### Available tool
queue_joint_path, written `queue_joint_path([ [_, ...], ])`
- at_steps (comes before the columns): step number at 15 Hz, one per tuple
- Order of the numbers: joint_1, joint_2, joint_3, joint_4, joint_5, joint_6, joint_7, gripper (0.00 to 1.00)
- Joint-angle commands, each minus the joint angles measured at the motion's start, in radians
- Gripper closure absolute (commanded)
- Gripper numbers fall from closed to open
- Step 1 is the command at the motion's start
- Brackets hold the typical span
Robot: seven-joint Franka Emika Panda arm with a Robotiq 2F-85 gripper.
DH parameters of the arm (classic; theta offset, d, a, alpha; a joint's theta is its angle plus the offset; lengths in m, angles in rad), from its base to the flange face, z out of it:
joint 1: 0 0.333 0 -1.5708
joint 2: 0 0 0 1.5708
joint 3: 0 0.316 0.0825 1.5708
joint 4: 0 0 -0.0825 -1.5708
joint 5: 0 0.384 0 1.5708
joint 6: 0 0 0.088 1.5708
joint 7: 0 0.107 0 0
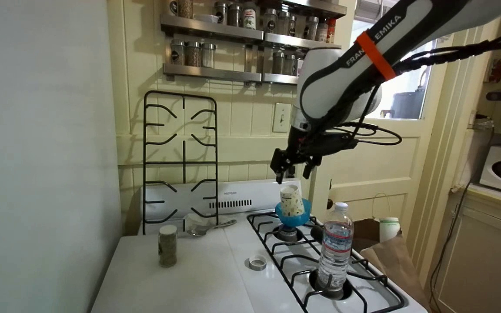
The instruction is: Move the black bottle to the right
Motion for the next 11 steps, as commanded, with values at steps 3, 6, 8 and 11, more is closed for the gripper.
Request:
queue_joint_path([
  [3,0.098,0.056,0.055,0.065,0.352,0.185,-0.264,0.00],
  [6,0.150,0.098,0.085,0.135,0.554,0.142,-0.502,0.00],
  [8,0.129,0.071,0.099,0.103,0.501,0.165,-0.434,0.00],
  [11,0.129,0.104,0.107,0.135,0.539,0.161,-0.504,0.00],
])
